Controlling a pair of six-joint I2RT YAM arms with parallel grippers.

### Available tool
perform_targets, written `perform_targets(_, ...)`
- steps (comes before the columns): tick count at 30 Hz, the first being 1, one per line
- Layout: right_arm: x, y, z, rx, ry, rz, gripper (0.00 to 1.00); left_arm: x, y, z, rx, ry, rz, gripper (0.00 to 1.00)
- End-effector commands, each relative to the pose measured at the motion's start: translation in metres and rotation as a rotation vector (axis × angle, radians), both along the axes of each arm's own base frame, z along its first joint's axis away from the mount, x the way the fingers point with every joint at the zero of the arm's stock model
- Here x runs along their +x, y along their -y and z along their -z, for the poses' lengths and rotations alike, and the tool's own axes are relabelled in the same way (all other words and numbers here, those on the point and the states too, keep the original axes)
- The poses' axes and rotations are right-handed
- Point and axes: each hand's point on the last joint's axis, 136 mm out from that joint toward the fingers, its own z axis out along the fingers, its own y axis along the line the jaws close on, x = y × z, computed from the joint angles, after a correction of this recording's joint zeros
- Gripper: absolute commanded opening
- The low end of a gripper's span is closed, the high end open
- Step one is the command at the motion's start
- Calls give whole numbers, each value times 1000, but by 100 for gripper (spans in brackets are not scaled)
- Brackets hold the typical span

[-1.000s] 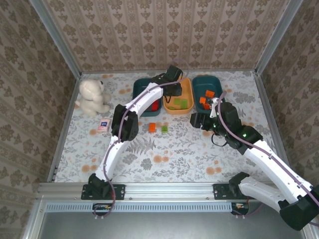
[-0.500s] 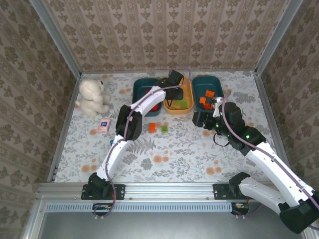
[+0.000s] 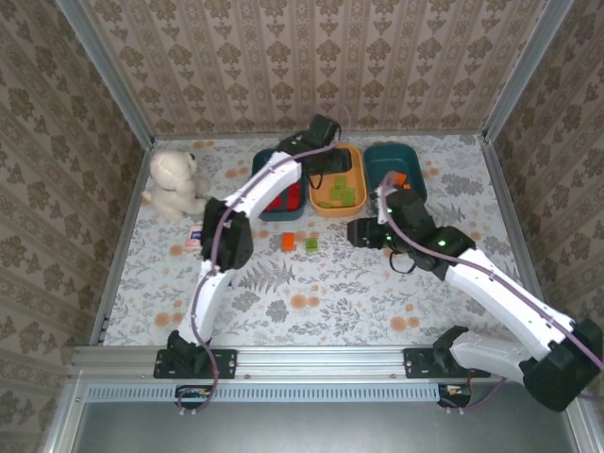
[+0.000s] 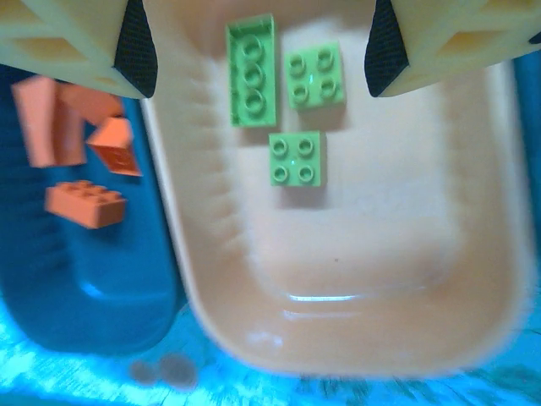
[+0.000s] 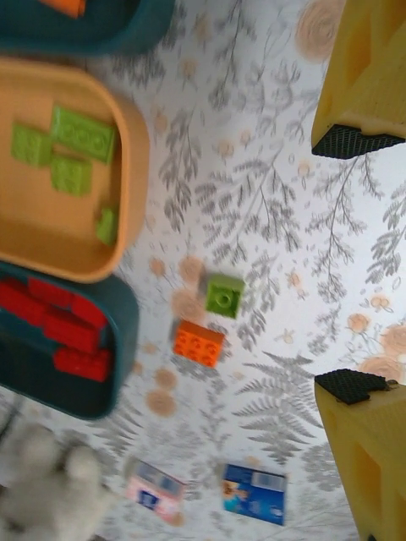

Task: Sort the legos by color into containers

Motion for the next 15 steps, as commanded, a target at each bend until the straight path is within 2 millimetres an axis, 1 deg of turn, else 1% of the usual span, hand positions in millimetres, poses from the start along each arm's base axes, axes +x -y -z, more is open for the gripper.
perform_targets(1, 6, -31, 1, -98, 27, -116, 70, -11, -55, -91, -140, 92, -121, 69)
perform_targets(2, 8, -43, 5, -109, 16, -140, 70, -18, -72, -93, -146, 92, -151, 69)
perform_targets(3, 10, -55, 9, -123, 3, -165, 70, -30, -93, -94, -141, 83, -181, 69)
perform_targets(4, 12, -64, 12, -134, -8, -177, 70, -40, -111, -88, -127, 66, -206, 69)
perform_targets(5, 16, -77, 22, -156, -40, -191, 69, -54, -132, -90, -124, 64, -230, 69)
perform_targets(6, 18, -89, 29, -173, -68, -198, 69, -68, -153, -87, -116, 55, -256, 69)
perform_targets(8, 21, -105, 45, -217, -145, -175, 69, -99, -188, -82, -109, 38, -296, 69)
perform_targets(9, 23, -112, 51, -227, -182, -162, 68, -118, -203, -78, -107, 31, -309, 69)
perform_targets(10, 25, -123, 53, -231, -205, -161, 67, -131, -221, -74, -107, 27, -337, 69)
perform_targets(12, 30, -139, 68, -265, -257, -129, 64, -167, -250, -67, -106, 31, -369, 69)
perform_targets(13, 32, -145, 71, -276, -270, -111, 64, -182, -260, -65, -108, 31, -380, 69)
perform_targets(15, 38, -153, 84, -312, -305, -52, 63, -215, -280, -52, -113, 11, -407, 69)
